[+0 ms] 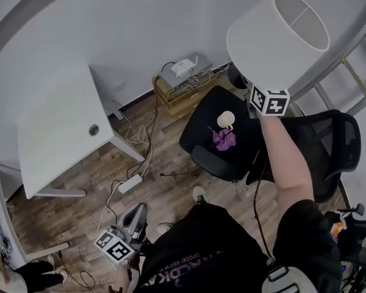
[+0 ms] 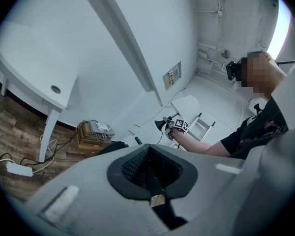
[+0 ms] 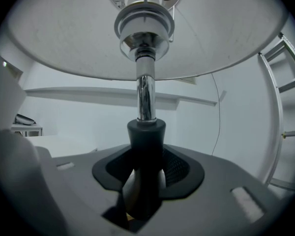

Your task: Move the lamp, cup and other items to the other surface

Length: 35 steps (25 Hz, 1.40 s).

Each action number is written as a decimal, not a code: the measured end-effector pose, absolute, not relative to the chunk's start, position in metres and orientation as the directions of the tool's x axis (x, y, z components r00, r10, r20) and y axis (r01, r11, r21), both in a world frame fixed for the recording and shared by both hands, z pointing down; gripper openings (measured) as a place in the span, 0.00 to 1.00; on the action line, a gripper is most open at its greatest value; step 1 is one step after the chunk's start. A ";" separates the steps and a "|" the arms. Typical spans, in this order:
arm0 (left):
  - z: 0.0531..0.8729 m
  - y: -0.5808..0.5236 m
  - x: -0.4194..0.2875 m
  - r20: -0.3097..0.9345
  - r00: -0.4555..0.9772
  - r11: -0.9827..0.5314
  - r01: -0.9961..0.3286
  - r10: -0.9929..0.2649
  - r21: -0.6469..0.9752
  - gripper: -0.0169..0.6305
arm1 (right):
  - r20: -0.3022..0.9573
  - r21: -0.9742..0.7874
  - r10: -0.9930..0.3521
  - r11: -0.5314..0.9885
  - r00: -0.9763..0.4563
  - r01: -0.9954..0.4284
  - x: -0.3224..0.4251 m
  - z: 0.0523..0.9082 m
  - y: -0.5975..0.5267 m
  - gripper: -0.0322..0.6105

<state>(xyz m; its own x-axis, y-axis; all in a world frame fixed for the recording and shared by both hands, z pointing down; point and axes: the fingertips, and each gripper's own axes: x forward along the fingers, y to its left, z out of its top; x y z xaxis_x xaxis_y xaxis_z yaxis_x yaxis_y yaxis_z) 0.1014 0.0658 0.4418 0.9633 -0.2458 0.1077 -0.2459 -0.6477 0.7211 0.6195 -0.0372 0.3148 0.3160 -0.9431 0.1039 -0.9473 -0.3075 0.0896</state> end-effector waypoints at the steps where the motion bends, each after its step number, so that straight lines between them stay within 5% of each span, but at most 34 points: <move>1: 0.442 0.065 0.112 0.110 0.966 -0.651 -0.241 -0.236 0.720 0.01 | 0.109 0.083 -0.938 -0.321 0.329 -0.944 0.632 0.321 -0.032 0.29; 19: 0.469 0.052 0.250 0.317 0.948 -0.663 -0.233 0.007 0.711 0.01 | 0.194 -0.086 -0.754 -0.651 0.628 -0.754 0.798 0.480 0.099 0.29; 35: 0.527 0.085 0.314 0.500 0.839 -0.639 -0.267 0.214 0.721 0.01 | 0.347 -0.200 -0.605 -0.794 0.717 -0.574 0.828 0.642 0.189 0.29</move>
